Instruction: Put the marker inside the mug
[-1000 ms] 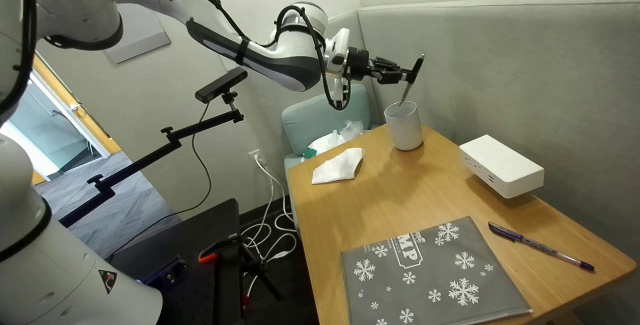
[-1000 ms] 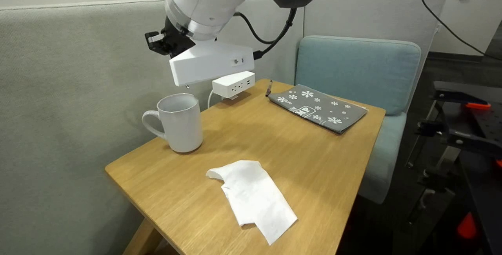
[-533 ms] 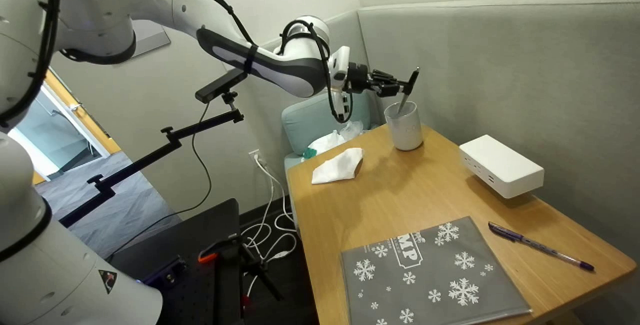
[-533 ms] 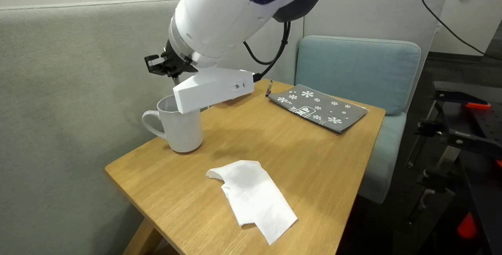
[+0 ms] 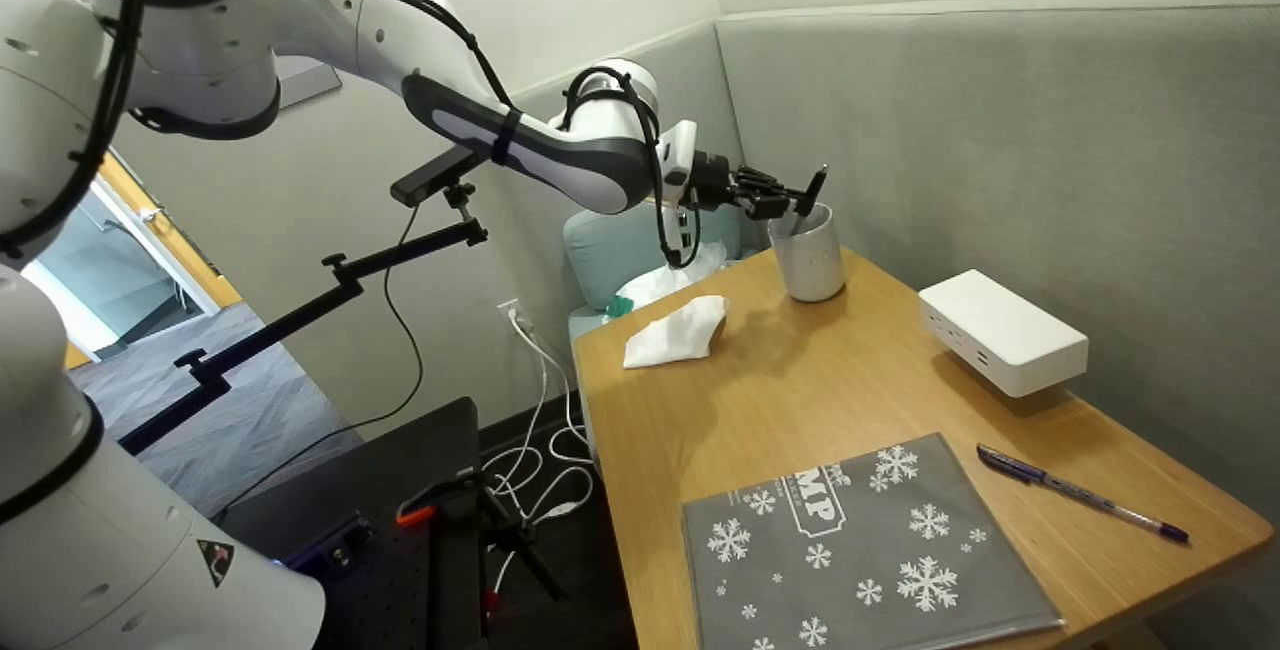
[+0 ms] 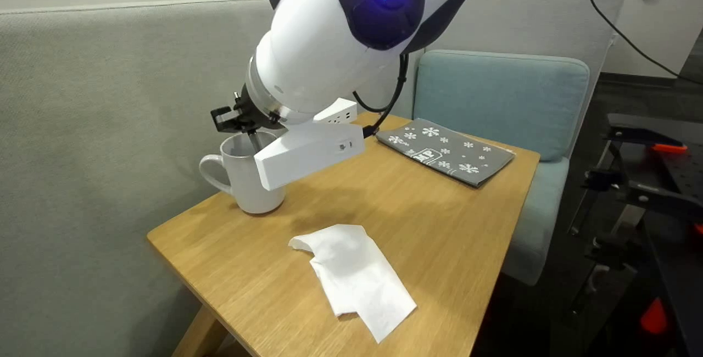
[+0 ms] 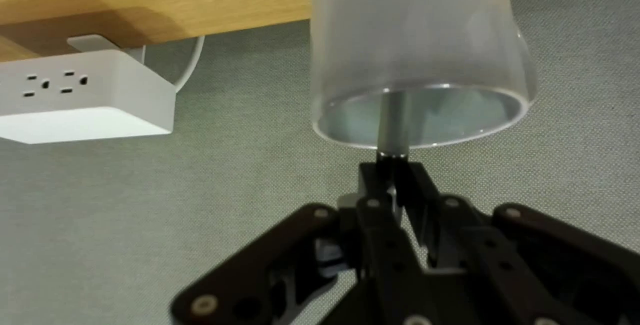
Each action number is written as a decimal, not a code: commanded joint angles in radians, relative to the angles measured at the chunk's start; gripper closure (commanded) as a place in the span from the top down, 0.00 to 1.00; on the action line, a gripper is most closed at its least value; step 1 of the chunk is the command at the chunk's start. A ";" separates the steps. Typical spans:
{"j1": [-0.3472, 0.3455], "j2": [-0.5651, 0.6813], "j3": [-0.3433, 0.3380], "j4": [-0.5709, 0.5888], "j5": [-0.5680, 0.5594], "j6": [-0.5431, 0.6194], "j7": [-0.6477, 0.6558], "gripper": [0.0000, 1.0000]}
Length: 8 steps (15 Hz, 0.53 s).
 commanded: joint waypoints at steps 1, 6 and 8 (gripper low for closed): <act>-0.015 -0.011 0.004 0.005 -0.007 0.055 0.000 0.44; -0.012 -0.041 -0.014 -0.011 0.003 0.084 0.000 0.79; -0.016 -0.065 -0.028 -0.021 0.008 0.110 0.000 0.95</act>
